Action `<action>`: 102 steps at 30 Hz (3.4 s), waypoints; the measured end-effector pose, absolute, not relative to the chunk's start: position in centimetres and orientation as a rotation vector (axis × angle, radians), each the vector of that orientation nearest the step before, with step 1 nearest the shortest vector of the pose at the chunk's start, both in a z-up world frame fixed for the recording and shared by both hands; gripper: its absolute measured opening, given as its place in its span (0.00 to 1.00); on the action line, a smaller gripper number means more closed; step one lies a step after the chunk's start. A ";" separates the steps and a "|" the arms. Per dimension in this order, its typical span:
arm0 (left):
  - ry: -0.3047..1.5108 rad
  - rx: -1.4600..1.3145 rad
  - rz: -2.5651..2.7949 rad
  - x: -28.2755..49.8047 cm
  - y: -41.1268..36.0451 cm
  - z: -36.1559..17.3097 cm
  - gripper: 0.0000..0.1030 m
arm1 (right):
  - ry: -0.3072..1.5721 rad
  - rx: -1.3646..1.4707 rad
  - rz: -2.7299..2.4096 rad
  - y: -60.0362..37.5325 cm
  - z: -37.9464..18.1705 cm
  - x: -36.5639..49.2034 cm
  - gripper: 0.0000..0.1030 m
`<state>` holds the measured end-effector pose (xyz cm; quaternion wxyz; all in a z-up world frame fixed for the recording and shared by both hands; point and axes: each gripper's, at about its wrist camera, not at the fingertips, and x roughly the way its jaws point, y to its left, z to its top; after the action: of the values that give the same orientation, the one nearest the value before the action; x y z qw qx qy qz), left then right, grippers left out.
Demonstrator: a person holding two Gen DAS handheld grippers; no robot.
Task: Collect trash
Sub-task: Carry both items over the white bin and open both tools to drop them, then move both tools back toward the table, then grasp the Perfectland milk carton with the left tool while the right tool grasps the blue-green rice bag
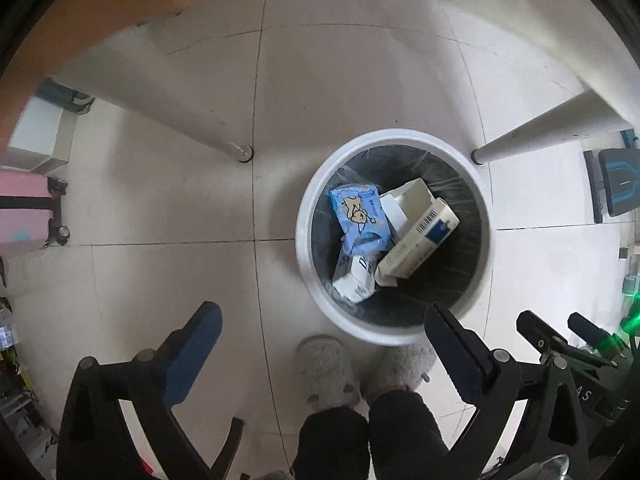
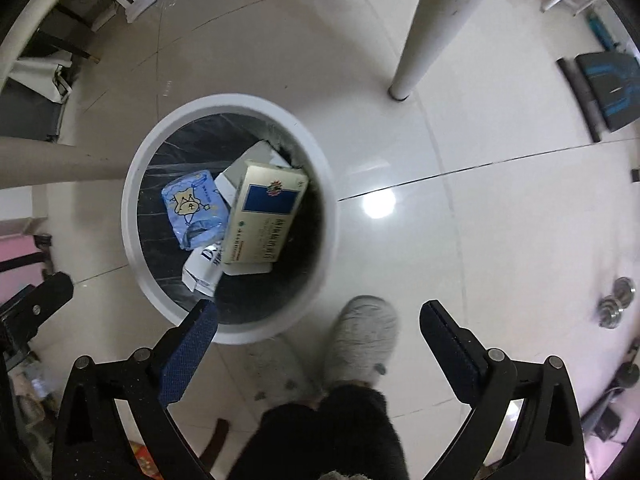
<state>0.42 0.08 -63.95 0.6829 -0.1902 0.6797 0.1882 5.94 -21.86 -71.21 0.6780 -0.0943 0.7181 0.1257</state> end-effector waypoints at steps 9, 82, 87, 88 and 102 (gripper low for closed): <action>1.503 -0.440 0.432 -1.9 -1.3 -55.8 1.00 | 1.551 -0.256 0.283 -22.6 -62.5 4.9 0.99; 1.370 -0.492 0.778 40.2 15.7 -30.9 0.50 | 1.488 0.166 0.516 -10.6 -26.7 67.5 0.99; 1.326 -0.554 0.853 39.4 18.8 -30.5 0.49 | 1.488 0.330 0.536 -4.4 -28.4 71.7 0.99; 1.320 -0.553 0.858 39.3 19.0 -30.4 0.49 | 1.497 0.330 0.533 -3.0 -29.0 72.4 0.98; 1.209 -0.447 0.769 39.1 15.9 -24.1 0.49 | 1.299 0.406 0.531 -6.3 -24.2 67.2 0.26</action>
<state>39.12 15.89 -24.14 0.7313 -0.2032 0.5493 0.3495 67.16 -6.27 -24.17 0.7448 0.1853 0.5934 0.2424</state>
